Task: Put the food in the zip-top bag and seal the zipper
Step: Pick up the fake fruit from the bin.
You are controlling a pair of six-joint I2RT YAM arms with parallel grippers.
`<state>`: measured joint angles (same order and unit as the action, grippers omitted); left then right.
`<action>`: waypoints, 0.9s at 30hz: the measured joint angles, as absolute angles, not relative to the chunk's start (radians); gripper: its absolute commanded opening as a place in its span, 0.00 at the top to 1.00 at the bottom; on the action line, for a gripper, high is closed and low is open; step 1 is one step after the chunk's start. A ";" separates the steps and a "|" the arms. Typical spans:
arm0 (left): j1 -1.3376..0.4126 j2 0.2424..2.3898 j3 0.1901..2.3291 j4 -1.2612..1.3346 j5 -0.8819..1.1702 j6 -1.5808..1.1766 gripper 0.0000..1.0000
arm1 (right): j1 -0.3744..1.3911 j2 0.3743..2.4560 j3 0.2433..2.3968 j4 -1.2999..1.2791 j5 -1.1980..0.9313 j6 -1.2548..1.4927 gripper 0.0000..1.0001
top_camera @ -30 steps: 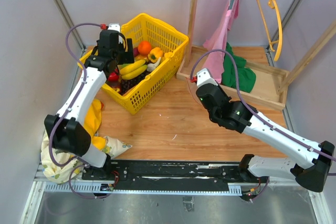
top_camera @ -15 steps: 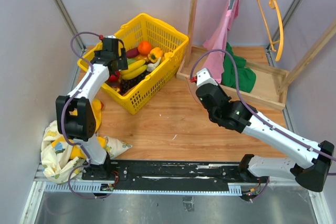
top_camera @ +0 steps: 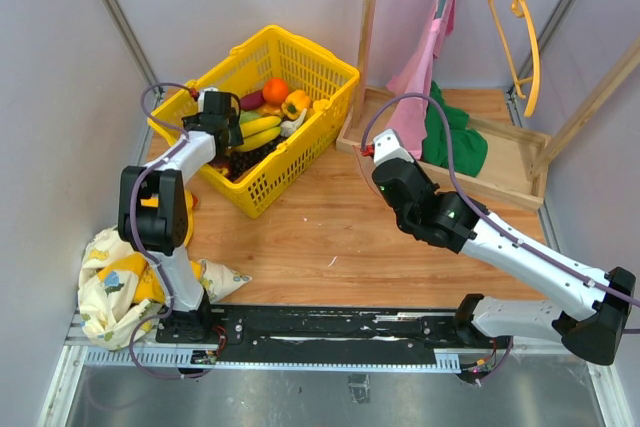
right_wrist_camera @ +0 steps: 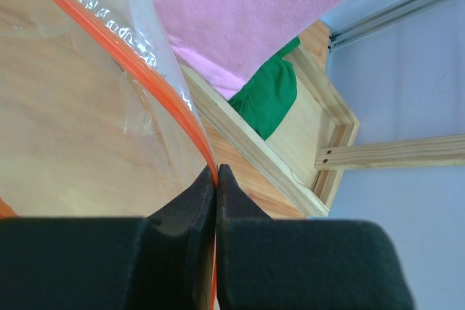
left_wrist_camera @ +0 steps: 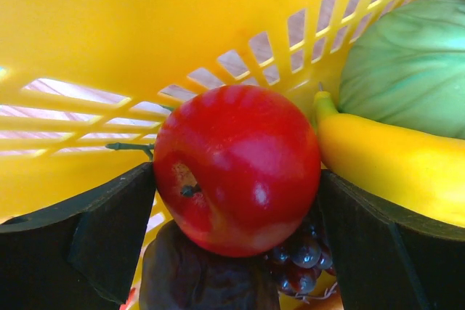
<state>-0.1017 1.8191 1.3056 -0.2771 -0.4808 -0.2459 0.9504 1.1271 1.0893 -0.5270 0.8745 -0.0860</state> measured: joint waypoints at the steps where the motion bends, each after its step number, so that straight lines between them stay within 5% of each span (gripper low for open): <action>1: -0.100 1.824 1.304 -0.270 -0.481 -0.251 0.07 | 0.950 1.127 1.089 -0.527 0.875 -0.086 0.99; 17: -0.093 1.772 1.260 -0.211 -0.435 -0.256 0.39 | 0.950 1.127 1.089 -0.521 0.874 -0.086 0.99; 27: -0.093 1.553 1.250 -0.214 -0.305 -0.248 0.46 | 0.950 1.127 1.089 -0.522 0.873 -0.086 0.99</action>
